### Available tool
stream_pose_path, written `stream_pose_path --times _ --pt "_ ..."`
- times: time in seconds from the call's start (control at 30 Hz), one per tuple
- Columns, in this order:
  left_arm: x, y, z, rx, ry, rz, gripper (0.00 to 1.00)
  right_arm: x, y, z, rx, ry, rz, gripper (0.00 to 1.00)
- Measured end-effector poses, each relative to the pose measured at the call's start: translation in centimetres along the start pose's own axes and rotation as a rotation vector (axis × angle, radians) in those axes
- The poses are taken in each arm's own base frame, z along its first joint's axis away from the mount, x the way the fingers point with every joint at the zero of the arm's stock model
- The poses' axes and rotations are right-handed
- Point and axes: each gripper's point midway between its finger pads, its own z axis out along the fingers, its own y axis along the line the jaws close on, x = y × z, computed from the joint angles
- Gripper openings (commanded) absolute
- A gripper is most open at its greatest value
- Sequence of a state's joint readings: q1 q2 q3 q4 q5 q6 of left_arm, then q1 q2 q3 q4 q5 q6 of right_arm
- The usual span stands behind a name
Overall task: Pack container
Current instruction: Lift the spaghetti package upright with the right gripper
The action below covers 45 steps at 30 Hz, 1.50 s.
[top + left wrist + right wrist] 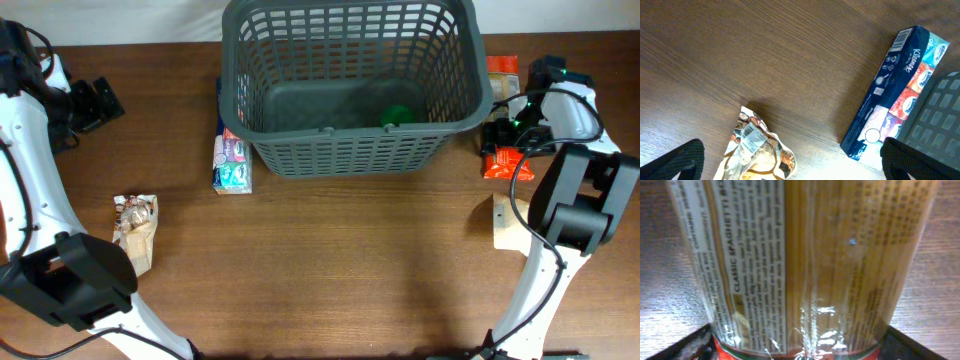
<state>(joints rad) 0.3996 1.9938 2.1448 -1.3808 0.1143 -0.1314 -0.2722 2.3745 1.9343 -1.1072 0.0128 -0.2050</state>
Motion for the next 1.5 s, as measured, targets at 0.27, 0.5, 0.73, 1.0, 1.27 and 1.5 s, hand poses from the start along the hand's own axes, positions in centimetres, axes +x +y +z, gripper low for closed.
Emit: stream_pose_path --times 0.27,0.5,0.73,1.0,1.27,1.5 --pt "0.0 0.0 0.0 0.0 0.0 0.0 0.99 0.0 -0.1 0.0 0.003 0.001 -0.005 0.33" --pt "0.0 0.0 0.0 0.0 0.0 0.0 0.99 -0.6 -0.3 -1.2 0.012 -0.019 0.034 0.04" --pt "0.0 0.0 0.0 0.0 0.0 0.0 0.99 -0.9 -0.4 -1.7 0.01 -0.004 0.047 0.04" --pt "0.0 0.0 0.0 0.0 0.0 0.0 0.99 -3.3 -1.2 -4.7 0.024 -0.05 0.112 0.04" --pt "0.0 0.0 0.0 0.0 0.0 0.0 0.99 -6.9 -3.9 -15.3 0.061 -0.311 0.207 0.04" --pt "0.0 0.0 0.0 0.0 0.0 0.0 0.99 -7.0 -3.8 -22.8 0.054 -0.48 0.256 0.04"
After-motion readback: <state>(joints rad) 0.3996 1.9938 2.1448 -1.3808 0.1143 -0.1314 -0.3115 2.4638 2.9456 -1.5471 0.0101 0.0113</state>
